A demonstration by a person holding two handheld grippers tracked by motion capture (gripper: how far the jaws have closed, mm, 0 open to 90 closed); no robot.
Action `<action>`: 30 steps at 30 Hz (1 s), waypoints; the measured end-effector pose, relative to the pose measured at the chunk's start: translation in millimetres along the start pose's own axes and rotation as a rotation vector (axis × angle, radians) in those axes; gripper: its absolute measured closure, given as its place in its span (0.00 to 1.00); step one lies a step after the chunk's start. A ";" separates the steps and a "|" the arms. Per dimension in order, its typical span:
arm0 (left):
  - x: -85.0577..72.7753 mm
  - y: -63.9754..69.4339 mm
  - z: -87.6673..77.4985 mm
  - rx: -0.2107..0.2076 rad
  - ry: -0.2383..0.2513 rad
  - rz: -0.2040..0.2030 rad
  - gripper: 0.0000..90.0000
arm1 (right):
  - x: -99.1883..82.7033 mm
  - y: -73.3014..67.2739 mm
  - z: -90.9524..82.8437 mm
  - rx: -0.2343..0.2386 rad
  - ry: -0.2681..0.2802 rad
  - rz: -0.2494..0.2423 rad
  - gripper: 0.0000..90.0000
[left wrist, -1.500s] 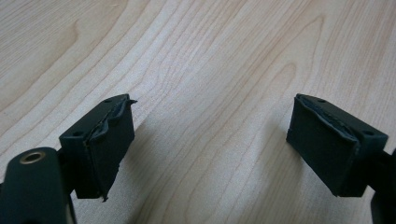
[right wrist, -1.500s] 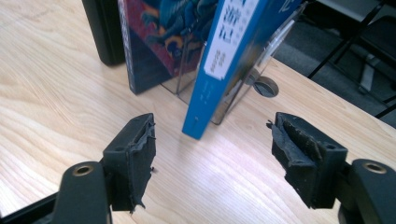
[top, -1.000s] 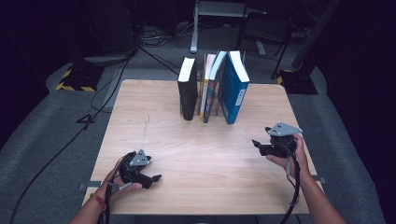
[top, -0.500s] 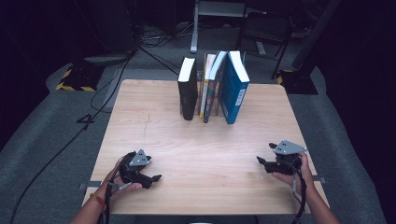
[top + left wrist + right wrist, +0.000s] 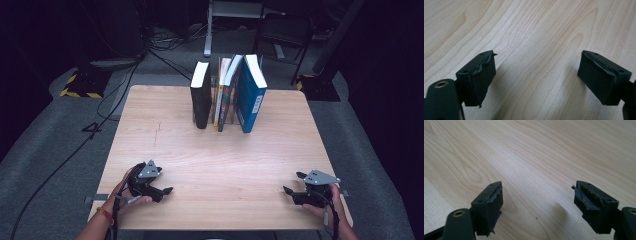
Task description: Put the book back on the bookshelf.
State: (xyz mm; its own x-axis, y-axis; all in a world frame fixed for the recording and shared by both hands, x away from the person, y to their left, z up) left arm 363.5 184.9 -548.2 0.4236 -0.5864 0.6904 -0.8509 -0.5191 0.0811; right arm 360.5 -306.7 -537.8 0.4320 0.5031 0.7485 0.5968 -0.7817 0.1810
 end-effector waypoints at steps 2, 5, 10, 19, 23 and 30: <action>0.0 0.0 0.0 0.000 0.000 0.000 0.16 | -6.2 1.8 -0.4 -0.009 0.004 0.021 0.25; 0.0 0.0 0.0 0.000 0.000 0.000 0.16 | -11.1 5.4 -4.2 -0.025 0.000 0.047 0.23; -0.1 0.1 0.0 0.000 0.000 0.000 0.16 | -14.7 8.5 -5.6 -0.009 -0.020 0.092 0.21; -0.9 0.8 -0.6 -0.003 0.000 0.002 0.16 | -15.8 11.3 -4.0 0.029 -0.037 0.127 0.21; -0.8 0.6 -0.6 -0.006 -0.001 0.004 0.16 | -15.8 11.4 -3.9 0.029 -0.037 0.127 0.21; -0.6 0.2 -0.4 -0.008 -0.002 0.007 0.16 | -15.8 11.4 -3.9 0.029 -0.037 0.127 0.21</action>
State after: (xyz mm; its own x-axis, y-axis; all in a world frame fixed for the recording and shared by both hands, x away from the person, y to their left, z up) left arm 363.0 185.4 -548.3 0.4181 -0.5915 0.6894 -0.8565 -0.5095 0.0822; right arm 357.8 -325.0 -545.1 0.5298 0.4141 0.7402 0.5547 -0.8293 0.0669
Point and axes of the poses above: each handheld gripper's, and its own axes: z roughly forward along the jaws, x roughly out of its top, y roughly to its right, the point moved 6 cm from there along z, roughly forward along the jaws, and after that the axes turned 5 degrees about -x, right-handed, at the moved point
